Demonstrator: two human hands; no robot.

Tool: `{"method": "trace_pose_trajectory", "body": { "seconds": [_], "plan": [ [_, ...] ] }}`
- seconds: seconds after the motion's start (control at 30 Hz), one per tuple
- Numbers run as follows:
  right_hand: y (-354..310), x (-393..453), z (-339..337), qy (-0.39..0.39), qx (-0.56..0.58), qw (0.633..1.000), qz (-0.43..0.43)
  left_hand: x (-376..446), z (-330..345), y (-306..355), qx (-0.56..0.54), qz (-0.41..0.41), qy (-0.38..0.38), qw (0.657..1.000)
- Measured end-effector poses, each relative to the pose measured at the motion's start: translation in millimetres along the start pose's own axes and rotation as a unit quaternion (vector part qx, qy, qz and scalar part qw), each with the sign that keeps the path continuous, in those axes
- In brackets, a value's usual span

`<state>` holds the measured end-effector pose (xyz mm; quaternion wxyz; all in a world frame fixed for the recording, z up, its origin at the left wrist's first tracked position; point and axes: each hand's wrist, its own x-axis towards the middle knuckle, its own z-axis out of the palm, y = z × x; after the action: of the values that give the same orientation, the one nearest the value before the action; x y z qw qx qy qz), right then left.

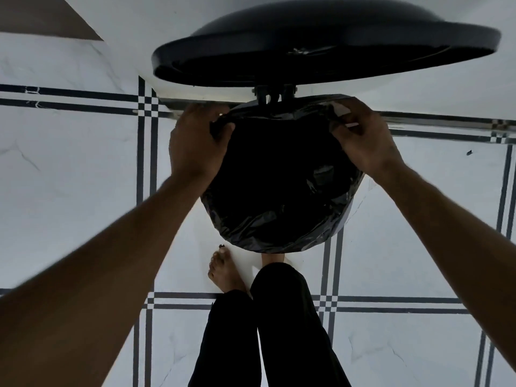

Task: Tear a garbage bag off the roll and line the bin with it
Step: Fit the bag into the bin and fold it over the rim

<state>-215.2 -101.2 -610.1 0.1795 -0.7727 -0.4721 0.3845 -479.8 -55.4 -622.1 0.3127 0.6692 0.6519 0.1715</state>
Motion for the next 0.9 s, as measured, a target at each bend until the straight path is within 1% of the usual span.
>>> {"method": "trace_pose_trajectory", "body": {
  "seconds": [0.07,0.13,0.3,0.4,0.47,0.53,0.6,0.67,0.73,0.77,0.83,0.9],
  "plan": [
    [3,4,-1,-0.012,0.006,1.0,0.007,16,-1,-1,-0.011,-0.021,-0.016,1.0],
    [7,9,-2,-0.028,0.023,0.999,0.029,27,-2,-2,-0.014,-0.04,-0.016,0.999],
    [2,24,-6,-0.053,0.131,0.987,0.072,41,1,0,0.012,-0.088,-0.011,0.996],
    [2,32,-5,-0.047,0.16,0.981,0.103,47,7,1,-0.018,-0.142,-0.018,0.989],
    [7,38,-5,-0.042,0.167,0.974,0.145,54,9,-1,-0.087,-0.205,-0.048,0.974],
    [13,42,-4,-0.072,0.214,0.955,0.192,60,4,-4,-0.184,-0.261,-0.103,0.942],
    [19,39,-5,-0.111,0.265,0.925,0.248,60,-5,-9,-0.195,-0.285,-0.183,0.92],
    [27,35,-8,-0.132,0.304,0.901,0.279,53,-12,-17,-0.189,-0.292,-0.226,0.91],
    [42,29,-7,-0.1,0.317,0.902,0.275,38,-17,-25,-0.21,-0.301,-0.223,0.903],
    [47,22,-6,-0.061,0.307,0.912,0.266,30,-17,-29,-0.223,-0.308,-0.206,0.902],
    [59,2,-3,0.035,0.252,0.935,0.247,10,-16,-36,-0.214,-0.301,-0.152,0.917],
    [60,-24,3,0.118,0.186,0.948,0.231,-15,-14,-37,-0.187,-0.286,-0.075,0.937]
  ]
}}
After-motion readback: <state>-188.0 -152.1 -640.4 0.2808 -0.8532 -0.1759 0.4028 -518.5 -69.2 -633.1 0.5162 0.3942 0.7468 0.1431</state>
